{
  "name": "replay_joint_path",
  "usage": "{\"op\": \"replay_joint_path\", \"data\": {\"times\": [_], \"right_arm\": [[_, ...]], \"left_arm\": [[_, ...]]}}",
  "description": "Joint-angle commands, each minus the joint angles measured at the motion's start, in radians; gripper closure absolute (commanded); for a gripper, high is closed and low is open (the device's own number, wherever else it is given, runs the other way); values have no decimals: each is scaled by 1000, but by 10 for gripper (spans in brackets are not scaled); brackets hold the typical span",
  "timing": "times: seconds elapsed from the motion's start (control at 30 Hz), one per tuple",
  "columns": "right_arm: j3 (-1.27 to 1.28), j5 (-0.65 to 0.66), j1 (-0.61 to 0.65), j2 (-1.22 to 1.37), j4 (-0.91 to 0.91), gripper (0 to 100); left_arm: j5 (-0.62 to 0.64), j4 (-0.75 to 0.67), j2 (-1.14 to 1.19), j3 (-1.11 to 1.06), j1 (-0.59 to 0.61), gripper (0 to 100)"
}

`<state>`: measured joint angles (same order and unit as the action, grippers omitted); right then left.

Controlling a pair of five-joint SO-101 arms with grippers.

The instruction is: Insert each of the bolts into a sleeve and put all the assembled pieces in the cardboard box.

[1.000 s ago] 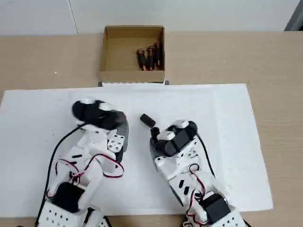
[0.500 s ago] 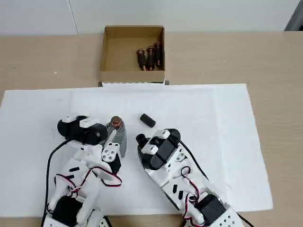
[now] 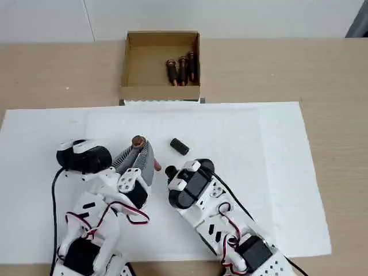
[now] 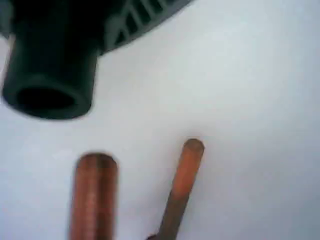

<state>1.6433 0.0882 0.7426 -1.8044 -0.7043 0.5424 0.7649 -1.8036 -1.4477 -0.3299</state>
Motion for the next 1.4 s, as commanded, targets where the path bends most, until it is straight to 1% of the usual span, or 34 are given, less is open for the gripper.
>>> {"op": "replay_joint_path", "data": {"times": [0.0, 0.1, 0.27, 0.87, 1.0, 1.1, 1.2, 1.37], "right_arm": [[-11, 11, 12, -8, 64, 995], [-3, 12, 35, -8, 74, 995], [17, 12, 59, -8, 76, 995], [40, 12, 53, 1, 67, 996], [40, 12, 53, -7, 67, 996], [29, 12, 53, -8, 73, 996], [14, 14, 51, -8, 74, 996], [-21, 14, 31, -8, 70, 996]], "left_arm": [[14, -32, -14, 7, -5, 994], [46, -32, -14, 7, -3, 994], [64, -34, -14, 12, -6, 994], [66, -34, -15, 35, 0, 994], [55, -29, -12, 35, 3, 994], [-2, -25, -11, 27, 6, 994], [-17, -18, -11, 18, 46, 994], [-18, 66, -11, 18, 55, 994]]}}
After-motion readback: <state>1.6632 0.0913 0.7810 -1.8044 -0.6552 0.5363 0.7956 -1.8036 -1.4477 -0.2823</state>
